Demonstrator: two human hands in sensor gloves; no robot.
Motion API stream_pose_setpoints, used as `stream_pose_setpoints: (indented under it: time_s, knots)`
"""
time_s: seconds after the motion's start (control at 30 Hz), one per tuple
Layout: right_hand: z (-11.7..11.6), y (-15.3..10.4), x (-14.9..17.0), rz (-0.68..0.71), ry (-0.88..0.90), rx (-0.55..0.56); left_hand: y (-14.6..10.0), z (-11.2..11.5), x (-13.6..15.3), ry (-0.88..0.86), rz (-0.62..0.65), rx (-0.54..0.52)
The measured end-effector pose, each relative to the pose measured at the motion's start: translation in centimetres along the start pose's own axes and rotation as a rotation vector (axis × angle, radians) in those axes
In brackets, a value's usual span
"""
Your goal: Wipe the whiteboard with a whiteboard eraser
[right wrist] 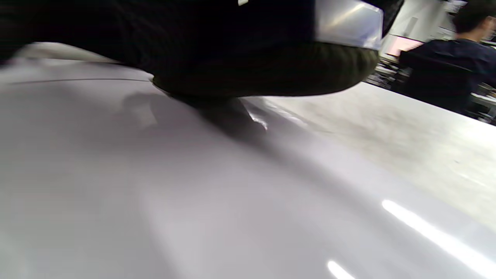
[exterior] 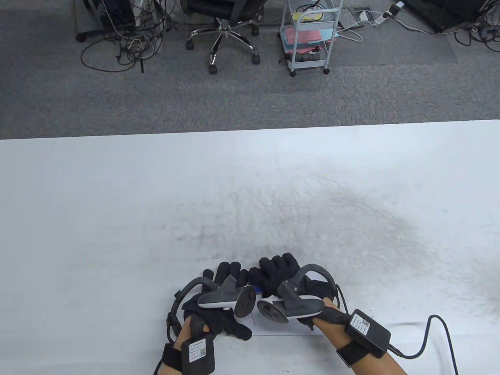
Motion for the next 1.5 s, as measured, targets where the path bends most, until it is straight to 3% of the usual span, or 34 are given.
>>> stream_pose_setpoints:
  time_s: [0.27, 0.47, 0.7, 0.97, 1.1, 1.2, 1.3, 1.5]
  knots:
    - [0.9, -6.7, -7.1, 0.216, -0.115, 0.029, 0.0, 0.0, 0.0, 0.003, -0.003, 0.001]
    - [1.0, -7.2, -7.5, 0.229, -0.131, 0.016, 0.0, 0.0, 0.0, 0.007, -0.006, 0.001]
    - [0.5, -4.9, -4.7, 0.148, 0.009, -0.045, 0.0, -0.1, 0.0, 0.008, -0.005, 0.001]
    - [-1.2, 3.1, 3.9, -0.185, 0.101, -0.114, 0.0, 0.0, -0.1, 0.004, -0.002, -0.002]
    - [-1.5, 3.8, 4.3, -0.179, 0.114, -0.114, 0.0, 0.0, 0.0, 0.0, -0.003, -0.003]
    - [-0.9, 3.2, 3.4, -0.144, 0.065, -0.075, 0.0, 0.0, 0.0, 0.0, -0.003, -0.002]
    - [-0.3, 1.6, 1.0, -0.022, 0.002, -0.037, 0.0, 0.0, 0.0, -0.001, -0.004, -0.001]
    - [0.5, -4.4, -5.2, 0.173, -0.063, 0.017, 0.0, 0.0, 0.0, 0.0, -0.006, 0.001]
Point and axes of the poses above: the tracker on the back of each hand, its own x axis roughly to the little-finger side, its own y axis roughly from the wrist to the fingertips, z = x × y, the point moved 5 cm from there along y, roughly from the wrist to the fingertips, and after that the axes turned 1 degree about -y, right-handed, at the moved point
